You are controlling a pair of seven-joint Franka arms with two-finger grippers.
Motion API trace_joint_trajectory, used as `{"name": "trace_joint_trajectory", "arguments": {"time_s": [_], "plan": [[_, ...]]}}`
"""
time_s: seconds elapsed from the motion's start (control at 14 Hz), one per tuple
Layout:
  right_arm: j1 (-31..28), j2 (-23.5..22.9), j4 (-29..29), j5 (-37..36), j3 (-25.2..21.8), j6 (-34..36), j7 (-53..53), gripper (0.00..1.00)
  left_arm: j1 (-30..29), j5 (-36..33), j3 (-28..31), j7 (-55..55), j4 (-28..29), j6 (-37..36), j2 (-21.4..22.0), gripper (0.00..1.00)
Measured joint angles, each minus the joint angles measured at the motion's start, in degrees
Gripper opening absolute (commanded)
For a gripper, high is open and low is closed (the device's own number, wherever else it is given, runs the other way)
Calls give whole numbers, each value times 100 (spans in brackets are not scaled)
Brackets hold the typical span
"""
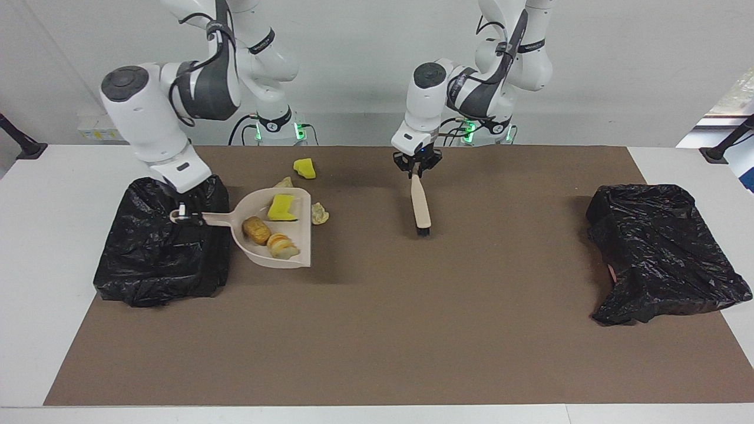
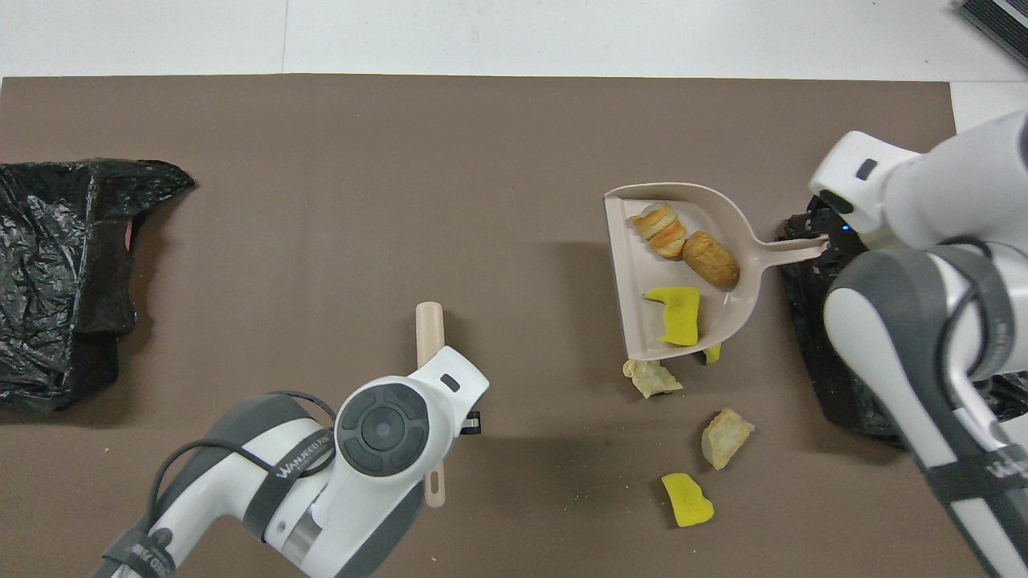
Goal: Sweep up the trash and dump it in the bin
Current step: 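Carry the dustpan to the trash bag with the right gripper, then tip the dustpan over the trash bag while the left gripper withdraws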
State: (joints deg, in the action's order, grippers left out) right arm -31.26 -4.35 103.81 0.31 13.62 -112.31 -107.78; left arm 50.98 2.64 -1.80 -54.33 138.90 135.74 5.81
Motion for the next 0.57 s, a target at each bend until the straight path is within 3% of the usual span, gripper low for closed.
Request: {"name": "trace_joint_trajectory", "arguments": {"time_s": [0.07,0.14,0.21,0.36,0.57], "plan": [[-225,13,-7,10,-20,0,-210,0,3,0,5,-16,60,66,0,36],[-376,20,-22,10,-70,-1,-366,0,3,-2,29,-12,80,73,1,95],[-466,25,-44,8,-156,-4,-497,0,-7,-7,56,2,83,74,2,100],[-516,41,-85,-159,-305,-30,-638,0,-72,-12,97,12,77,73,2,100],[-444,106,-210,-1074,-278,-64,-639,0,-560,-26,149,502,-101,-84,0,100]]}}
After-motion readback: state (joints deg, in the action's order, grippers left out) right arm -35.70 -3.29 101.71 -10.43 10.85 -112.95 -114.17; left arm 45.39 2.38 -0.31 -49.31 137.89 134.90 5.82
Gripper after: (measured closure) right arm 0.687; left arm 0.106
